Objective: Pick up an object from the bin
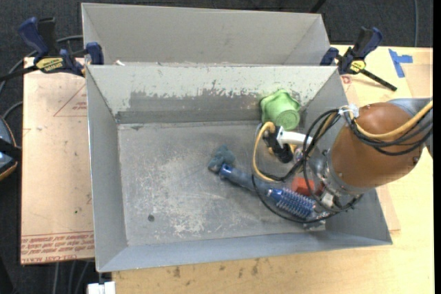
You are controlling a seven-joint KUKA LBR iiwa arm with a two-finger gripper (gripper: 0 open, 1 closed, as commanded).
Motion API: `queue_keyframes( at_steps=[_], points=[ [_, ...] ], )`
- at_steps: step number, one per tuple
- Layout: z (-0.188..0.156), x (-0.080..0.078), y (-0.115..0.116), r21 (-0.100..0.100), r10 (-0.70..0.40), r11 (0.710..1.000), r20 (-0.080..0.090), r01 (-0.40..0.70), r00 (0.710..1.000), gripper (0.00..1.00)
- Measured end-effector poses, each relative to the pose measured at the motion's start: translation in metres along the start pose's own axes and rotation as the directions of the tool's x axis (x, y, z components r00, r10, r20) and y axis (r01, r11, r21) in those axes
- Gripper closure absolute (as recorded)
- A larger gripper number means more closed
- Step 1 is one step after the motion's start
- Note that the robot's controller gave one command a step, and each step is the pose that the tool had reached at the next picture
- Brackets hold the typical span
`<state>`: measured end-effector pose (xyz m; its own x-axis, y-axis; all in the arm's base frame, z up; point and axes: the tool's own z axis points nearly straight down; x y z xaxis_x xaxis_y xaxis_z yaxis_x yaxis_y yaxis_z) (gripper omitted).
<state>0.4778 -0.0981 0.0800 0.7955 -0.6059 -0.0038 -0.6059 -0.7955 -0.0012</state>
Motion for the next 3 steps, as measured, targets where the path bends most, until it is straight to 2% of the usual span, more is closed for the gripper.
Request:
queue_keyframes(
  at_steps=[1, 2, 3],
  points=[
    [0.005, 0.005, -0.009, -0.01, -0.018, 1.0, -0.003, 0.018, 1.0, 1.0],
    [-0.081, 0.023, 0.021, -0.002, -0.286, 0.958, -0.002, 0.286, 0.958, 1.0],
    [-0.127, 0.026, 0.026, -0.001, -0.262, 0.965, -0.003, 0.262, 0.965, 1.0]
  ],
)
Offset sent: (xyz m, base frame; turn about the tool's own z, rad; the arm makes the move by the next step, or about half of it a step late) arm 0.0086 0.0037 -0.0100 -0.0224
